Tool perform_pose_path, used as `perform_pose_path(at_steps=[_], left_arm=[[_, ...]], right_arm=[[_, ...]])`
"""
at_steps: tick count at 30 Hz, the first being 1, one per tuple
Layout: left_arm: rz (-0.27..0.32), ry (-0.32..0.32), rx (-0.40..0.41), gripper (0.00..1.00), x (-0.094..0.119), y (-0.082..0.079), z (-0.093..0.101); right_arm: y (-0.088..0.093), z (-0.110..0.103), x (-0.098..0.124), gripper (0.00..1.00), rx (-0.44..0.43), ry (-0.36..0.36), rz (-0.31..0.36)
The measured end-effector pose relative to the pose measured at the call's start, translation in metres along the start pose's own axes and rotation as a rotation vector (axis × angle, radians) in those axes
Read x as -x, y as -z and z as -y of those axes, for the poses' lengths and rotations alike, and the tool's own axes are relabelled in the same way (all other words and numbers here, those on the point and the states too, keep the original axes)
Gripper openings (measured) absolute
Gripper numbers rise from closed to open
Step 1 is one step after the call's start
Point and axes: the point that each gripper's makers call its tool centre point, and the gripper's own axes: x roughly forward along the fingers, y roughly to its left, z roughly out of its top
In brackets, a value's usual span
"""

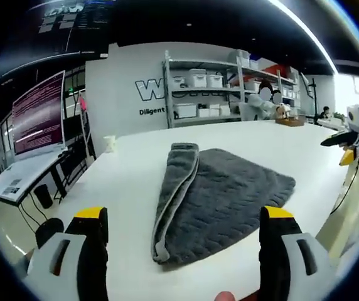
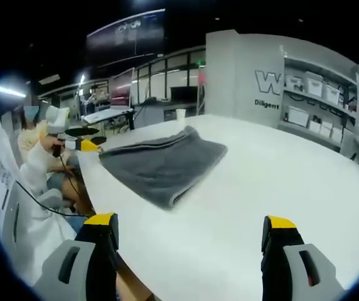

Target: Open the folded towel by lifting each exposed corner and separating the folded layers until the towel lies flat within the target outline without major curled edges

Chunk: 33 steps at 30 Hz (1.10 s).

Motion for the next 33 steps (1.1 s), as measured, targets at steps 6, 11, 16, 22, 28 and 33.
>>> perform_pose_path(at_steps=[6, 11, 16, 22, 28, 33], left_arm=[[-0.025, -0.04, -0.047, 1.0, -0.002, 0.005, -0.006], [-0.029, -0.075, -0.135, 1.0, -0.013, 0.0, -0.007], [0.006, -0.111, -0.226, 1.0, -0.032, -0.017, -0.005], [0.004, -0.139, -0.341, 1.0, -0.06, -0.025, 0.002], [0.0, -0.174, -0.518, 1.0, -0.098, -0.04, 0.01], [0.004, -0.302, -0.74, 1.0, -0.124, -0.06, 0.008]], right_arm=[[0.002, 0.0, -0.003, 0.95, 0.001, -0.007, -0.017], [0.003, 0.0, -0.003, 0.95, 0.004, -0.009, -0.024], [0.002, 0.0, -0.002, 0.95, -0.001, -0.009, -0.013], [0.001, 0.001, 0.001, 0.95, -0.002, -0.005, -0.006], [0.001, 0.005, 0.005, 0.95, -0.008, 0.006, 0.002], [-0.001, 0.006, 0.007, 0.95, -0.012, 0.007, 0.016]])
